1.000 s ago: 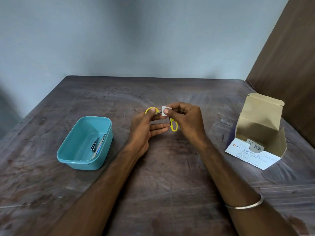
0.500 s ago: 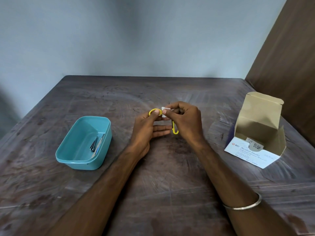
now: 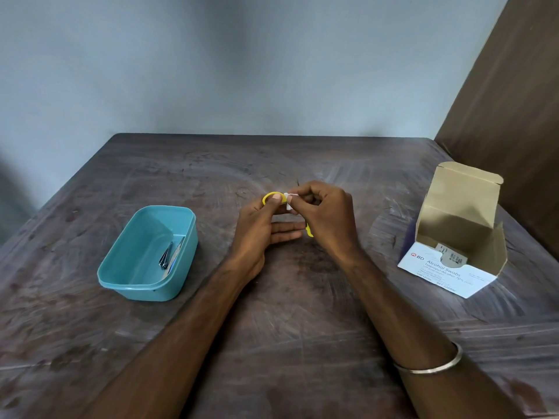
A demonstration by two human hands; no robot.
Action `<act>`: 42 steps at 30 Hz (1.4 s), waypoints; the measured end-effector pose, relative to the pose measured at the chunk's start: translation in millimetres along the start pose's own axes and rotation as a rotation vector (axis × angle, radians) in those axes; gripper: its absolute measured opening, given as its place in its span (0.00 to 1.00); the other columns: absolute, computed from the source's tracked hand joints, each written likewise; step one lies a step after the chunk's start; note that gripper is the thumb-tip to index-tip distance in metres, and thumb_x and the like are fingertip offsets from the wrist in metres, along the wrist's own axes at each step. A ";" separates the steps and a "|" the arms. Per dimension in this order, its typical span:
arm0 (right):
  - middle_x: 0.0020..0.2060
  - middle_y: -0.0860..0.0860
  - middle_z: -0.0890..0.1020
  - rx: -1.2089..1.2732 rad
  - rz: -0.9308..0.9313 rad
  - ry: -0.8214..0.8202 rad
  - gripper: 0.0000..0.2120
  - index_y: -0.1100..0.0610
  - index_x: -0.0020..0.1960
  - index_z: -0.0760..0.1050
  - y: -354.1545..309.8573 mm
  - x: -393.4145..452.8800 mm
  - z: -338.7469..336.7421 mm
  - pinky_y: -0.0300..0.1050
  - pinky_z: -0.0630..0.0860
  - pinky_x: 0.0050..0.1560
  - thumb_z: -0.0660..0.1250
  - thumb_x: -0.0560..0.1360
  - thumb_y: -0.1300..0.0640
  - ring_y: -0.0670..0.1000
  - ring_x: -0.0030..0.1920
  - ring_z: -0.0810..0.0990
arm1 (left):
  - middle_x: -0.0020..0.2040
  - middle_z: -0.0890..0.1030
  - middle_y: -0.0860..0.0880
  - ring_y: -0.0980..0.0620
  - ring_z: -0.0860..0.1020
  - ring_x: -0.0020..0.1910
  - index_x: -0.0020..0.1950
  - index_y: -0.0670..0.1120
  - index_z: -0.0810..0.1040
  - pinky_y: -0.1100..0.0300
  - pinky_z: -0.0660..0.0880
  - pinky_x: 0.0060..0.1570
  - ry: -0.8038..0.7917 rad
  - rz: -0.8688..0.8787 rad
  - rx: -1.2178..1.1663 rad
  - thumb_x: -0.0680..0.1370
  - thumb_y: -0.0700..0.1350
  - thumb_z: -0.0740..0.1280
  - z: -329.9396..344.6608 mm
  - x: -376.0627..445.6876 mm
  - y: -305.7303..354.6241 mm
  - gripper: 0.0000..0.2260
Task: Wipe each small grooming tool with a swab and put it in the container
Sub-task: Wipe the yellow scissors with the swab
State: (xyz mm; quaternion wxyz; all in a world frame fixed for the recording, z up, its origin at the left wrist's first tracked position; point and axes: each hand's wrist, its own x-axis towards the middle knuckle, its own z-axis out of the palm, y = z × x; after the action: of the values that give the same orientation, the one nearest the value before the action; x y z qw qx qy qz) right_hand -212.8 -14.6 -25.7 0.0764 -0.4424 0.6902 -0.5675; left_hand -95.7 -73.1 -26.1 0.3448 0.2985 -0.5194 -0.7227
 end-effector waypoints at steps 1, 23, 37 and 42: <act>0.34 0.47 0.86 0.003 0.001 -0.001 0.03 0.54 0.46 0.85 -0.1 -0.1 0.0 0.49 0.83 0.41 0.75 0.73 0.55 0.43 0.38 0.86 | 0.46 0.84 0.44 0.36 0.85 0.45 0.52 0.43 0.81 0.40 0.81 0.50 0.002 0.000 -0.003 0.83 0.45 0.62 0.2 -0.3 0.5 0.10; 0.32 0.47 0.84 -0.012 0.009 0.049 0.01 0.55 0.44 0.84 0.3 2.2 -4.9 0.52 0.82 0.38 0.76 0.73 0.58 0.45 0.34 0.84 | 0.50 0.83 0.39 0.37 0.85 0.44 0.55 0.39 0.78 0.43 0.83 0.46 0.019 -0.010 -0.010 0.83 0.46 0.62 -0.1 1.0 1.0 0.11; 0.41 0.45 0.84 -0.113 -0.046 0.028 0.03 0.50 0.42 0.85 7.2 9.4 -8.9 0.38 0.74 0.45 0.77 0.69 0.54 0.45 0.44 0.80 | 0.49 0.83 0.42 0.39 0.85 0.41 0.58 0.36 0.77 0.50 0.82 0.37 0.050 -0.029 0.015 0.83 0.47 0.62 -4.5 2.0 6.0 0.14; 0.35 0.48 0.86 0.080 0.115 -0.020 0.04 0.55 0.41 0.86 3.5 9.7 -9.2 0.37 0.76 0.39 0.79 0.68 0.60 0.43 0.35 0.82 | 0.47 0.84 0.44 0.45 0.84 0.39 0.54 0.42 0.81 0.53 0.81 0.38 0.015 -0.052 -0.024 0.80 0.50 0.66 -7.2 2.8 5.6 0.12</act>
State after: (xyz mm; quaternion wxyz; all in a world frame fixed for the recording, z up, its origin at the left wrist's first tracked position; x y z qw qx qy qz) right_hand -226.0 -14.9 -21.7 0.1334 -0.4043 0.6906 -0.5846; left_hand -90.5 -80.6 -23.0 0.3334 0.3132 -0.5000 -0.7354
